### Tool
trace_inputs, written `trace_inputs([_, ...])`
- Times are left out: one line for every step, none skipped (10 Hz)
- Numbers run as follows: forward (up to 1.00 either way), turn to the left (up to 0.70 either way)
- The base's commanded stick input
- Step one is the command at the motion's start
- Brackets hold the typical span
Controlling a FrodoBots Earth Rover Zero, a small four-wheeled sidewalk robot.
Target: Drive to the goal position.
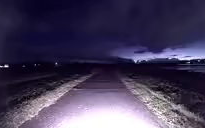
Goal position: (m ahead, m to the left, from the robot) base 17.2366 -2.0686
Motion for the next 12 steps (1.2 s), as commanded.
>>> trace_inputs([0.7, 0.0])
trace_inputs([0.7, 0.0])
trace_inputs([0.7, 0.0])
trace_inputs([0.7, 0.0])
trace_inputs([0.7, 0.0])
trace_inputs([0.7, 0.0])
trace_inputs([0.7, 0.0])
trace_inputs([0.7, 0.0])
trace_inputs([0.7, 0.0])
trace_inputs([0.7, 0.0])
trace_inputs([0.7, 0.0])
trace_inputs([0.7, 0.0])
